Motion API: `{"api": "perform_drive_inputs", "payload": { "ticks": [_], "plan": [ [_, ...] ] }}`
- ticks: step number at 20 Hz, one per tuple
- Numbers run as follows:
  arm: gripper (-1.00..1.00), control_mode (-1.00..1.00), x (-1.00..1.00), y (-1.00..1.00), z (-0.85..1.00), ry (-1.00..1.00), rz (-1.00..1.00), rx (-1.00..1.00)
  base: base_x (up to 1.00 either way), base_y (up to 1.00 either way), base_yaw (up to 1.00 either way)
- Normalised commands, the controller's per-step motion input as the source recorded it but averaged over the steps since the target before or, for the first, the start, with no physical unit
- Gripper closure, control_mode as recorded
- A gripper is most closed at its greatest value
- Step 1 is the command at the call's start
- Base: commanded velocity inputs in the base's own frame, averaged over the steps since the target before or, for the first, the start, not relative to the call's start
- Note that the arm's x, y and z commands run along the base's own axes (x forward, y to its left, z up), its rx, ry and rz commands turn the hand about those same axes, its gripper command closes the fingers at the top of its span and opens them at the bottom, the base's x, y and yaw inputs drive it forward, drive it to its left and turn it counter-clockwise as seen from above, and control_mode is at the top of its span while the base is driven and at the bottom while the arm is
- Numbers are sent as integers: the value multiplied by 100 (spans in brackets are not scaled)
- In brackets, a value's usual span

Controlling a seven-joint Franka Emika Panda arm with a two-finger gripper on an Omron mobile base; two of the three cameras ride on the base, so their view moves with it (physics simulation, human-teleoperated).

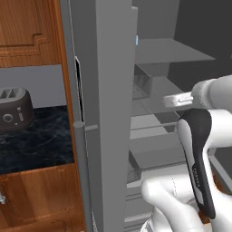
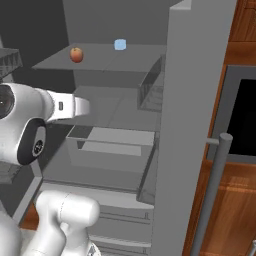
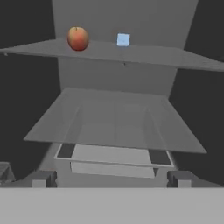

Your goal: Pick the peach and banana from the fridge and place them on the plate next to the blender to make a fruit smoothie.

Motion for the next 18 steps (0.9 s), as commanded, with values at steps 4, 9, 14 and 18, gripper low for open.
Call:
{"api": "perform_drive_inputs", "payload": {
  "ticks": [4, 9, 14, 18],
  "plan": [
    [-100, -100, 6, 3, 100, -13, 0, 1, 0, 0, 0],
    [-100, -100, 55, 12, 64, -6, 9, 6, 0, 0, 0],
    [-100, -100, 97, 13, 9, 1, 1, 1, 0, 0, 0],
    [-100, -100, 92, 17, 0, 6, 0, 0, 0, 0, 0]
  ]
}}
